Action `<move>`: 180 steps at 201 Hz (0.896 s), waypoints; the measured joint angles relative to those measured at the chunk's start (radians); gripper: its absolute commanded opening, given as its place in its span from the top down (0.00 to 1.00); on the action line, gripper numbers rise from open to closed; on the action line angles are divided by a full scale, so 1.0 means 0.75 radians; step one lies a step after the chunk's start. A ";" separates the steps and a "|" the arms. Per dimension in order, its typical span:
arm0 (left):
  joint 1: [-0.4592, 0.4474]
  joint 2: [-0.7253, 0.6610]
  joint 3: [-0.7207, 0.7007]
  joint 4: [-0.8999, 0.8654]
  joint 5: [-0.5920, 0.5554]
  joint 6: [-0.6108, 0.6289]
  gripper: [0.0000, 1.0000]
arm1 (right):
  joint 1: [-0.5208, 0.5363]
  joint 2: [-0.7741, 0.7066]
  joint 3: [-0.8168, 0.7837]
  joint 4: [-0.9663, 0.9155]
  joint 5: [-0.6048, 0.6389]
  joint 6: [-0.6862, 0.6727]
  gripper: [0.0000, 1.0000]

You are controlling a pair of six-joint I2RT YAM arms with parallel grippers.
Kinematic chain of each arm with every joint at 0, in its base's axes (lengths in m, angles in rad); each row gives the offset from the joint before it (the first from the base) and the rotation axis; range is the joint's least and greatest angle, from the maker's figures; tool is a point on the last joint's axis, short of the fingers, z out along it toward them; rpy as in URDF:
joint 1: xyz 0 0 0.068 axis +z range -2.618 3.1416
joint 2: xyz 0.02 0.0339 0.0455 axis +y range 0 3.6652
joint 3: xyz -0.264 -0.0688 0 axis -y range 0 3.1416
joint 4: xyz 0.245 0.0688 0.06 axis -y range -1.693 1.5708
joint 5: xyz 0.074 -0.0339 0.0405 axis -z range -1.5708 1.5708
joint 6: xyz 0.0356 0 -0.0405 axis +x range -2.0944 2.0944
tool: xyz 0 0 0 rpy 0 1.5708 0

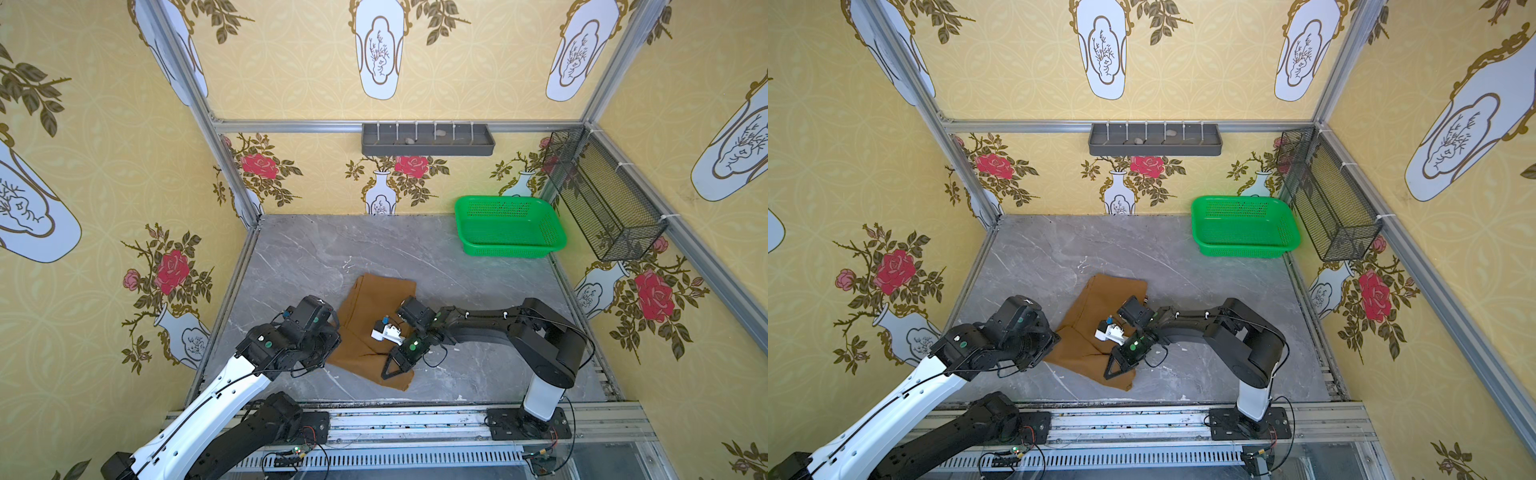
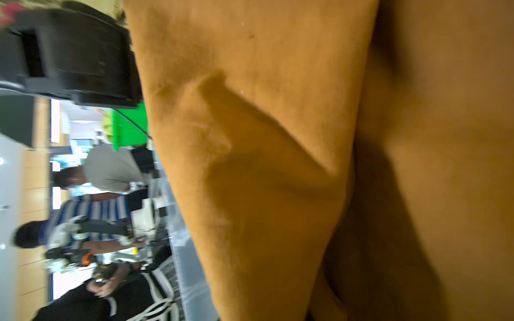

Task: Roll up the long pants
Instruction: Roll the long pant at the center of the board.

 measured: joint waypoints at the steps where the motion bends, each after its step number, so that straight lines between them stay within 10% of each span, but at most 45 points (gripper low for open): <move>1: 0.000 0.001 -0.001 0.002 0.001 0.000 0.63 | -0.004 0.000 -0.004 0.008 -0.007 0.005 1.00; 60: 0.000 0.114 -0.027 0.132 0.106 0.038 0.67 | -0.223 0.127 -0.231 0.607 -0.391 0.455 1.00; 180: 0.008 0.708 0.073 0.396 0.126 0.194 0.90 | -0.390 0.276 -0.423 1.488 -0.531 1.123 1.00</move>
